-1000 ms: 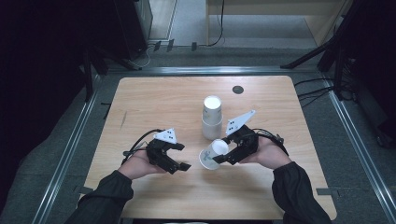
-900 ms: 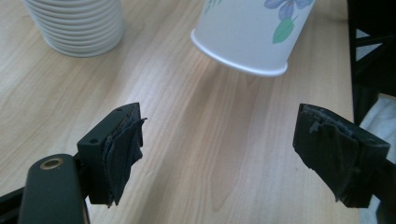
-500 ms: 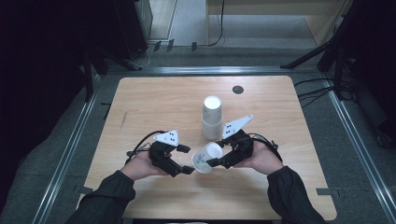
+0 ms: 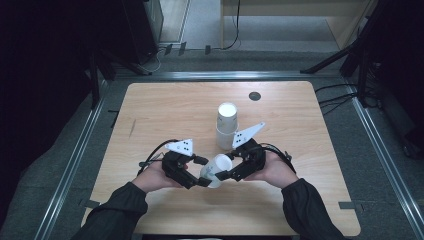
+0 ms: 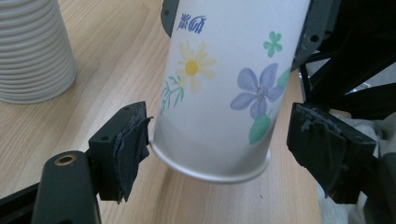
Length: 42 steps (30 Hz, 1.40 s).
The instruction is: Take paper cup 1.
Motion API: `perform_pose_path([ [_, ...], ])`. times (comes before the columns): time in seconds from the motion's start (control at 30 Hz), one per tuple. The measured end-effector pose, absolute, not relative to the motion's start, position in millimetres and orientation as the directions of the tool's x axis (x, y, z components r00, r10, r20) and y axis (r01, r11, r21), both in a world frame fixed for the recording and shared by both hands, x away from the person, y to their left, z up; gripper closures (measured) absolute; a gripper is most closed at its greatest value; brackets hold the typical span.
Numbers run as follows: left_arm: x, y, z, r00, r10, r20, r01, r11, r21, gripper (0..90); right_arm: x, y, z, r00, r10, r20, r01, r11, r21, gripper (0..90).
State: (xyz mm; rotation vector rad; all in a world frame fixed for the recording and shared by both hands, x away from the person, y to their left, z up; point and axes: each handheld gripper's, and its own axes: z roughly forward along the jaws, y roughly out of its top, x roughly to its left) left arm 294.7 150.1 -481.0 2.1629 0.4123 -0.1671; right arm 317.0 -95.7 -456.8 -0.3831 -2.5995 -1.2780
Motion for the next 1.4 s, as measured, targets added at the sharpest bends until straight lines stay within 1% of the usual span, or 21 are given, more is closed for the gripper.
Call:
perform_pose_path([
  [0.3,293,145,-483,0.94,0.219,-0.262,0.341,-0.546,0.765,21.9,317,-90,-456,-0.931,0.123,0.343,0.348,0.573,0.742,34.4],
  [0.63,291,145,-482,0.951,0.205,-0.231,0.307,-0.552,0.775,28.8,317,-90,-455,-0.923,0.124,0.363,0.366,0.573,0.734,34.9],
  [0.9,291,145,-480,0.951,0.199,-0.237,0.309,-0.564,0.766,32.4,316,-89,-455,-0.923,0.124,0.364,0.365,0.578,0.73,34.9],
  [1.07,290,145,-480,0.954,0.193,-0.231,0.301,-0.566,0.768,32.6,316,-89,-455,-0.928,0.111,0.355,0.351,0.574,0.739,34.1],
  [1.23,290,147,-479,0.952,0.193,-0.237,0.305,-0.565,0.766,32.4,316,-91,-455,-0.927,0.127,0.352,0.358,0.575,0.736,28.4],
  [1.33,292,154,-475,0.952,0.198,-0.233,0.305,-0.566,0.766,32.4,316,-95,-453,-0.928,0.132,0.349,0.359,0.565,0.743,28.5],
  [1.4,292,155,-474,0.952,0.2,-0.232,0.306,-0.565,0.767,32.4,316,-98,-452,-0.929,0.134,0.344,0.358,0.56,0.747,30.3],
])
